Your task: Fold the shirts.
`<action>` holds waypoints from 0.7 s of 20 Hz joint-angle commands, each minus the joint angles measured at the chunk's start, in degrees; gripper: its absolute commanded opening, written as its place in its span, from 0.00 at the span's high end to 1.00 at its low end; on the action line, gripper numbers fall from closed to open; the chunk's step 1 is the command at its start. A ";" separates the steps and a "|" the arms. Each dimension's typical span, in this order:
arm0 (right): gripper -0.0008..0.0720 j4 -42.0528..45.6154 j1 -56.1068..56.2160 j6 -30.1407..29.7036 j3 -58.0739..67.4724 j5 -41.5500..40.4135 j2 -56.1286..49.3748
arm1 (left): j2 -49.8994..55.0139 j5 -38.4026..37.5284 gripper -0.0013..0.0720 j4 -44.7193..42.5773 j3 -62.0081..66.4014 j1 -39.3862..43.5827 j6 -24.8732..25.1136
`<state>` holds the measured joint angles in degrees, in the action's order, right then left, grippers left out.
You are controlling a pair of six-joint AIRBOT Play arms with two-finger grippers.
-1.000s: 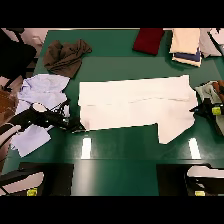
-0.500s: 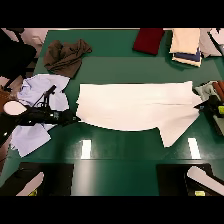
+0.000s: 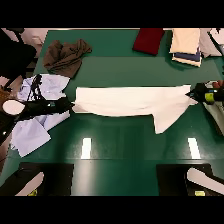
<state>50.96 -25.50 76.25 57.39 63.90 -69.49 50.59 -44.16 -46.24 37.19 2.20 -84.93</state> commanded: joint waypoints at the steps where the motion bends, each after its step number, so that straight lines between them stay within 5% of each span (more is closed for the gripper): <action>1: 0.95 0.04 2.21 0.96 5.09 -2.36 -8.26 | 5.88 8.61 0.96 -1.44 0.07 -0.04 -0.46; 6: 0.90 -0.13 2.21 1.27 11.43 0.35 -17.31 | 13.31 14.16 0.94 -1.22 0.07 -0.04 -0.02; 7: 0.62 -0.52 2.21 1.25 12.26 2.25 -18.71 | 14.32 13.99 0.56 -1.07 0.07 -0.04 0.07; 8: 0.54 -0.48 2.21 0.76 12.90 4.17 -19.41 | 15.06 13.55 0.19 -0.90 0.09 -0.04 0.02; 14: 0.54 -0.24 -4.22 -3.28 5.90 9.68 -5.68 | 15.41 12.13 0.16 -1.03 1.88 -0.04 0.15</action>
<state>50.61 -26.65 74.43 66.74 69.89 -81.17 65.49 -31.53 -47.27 37.93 2.20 -84.97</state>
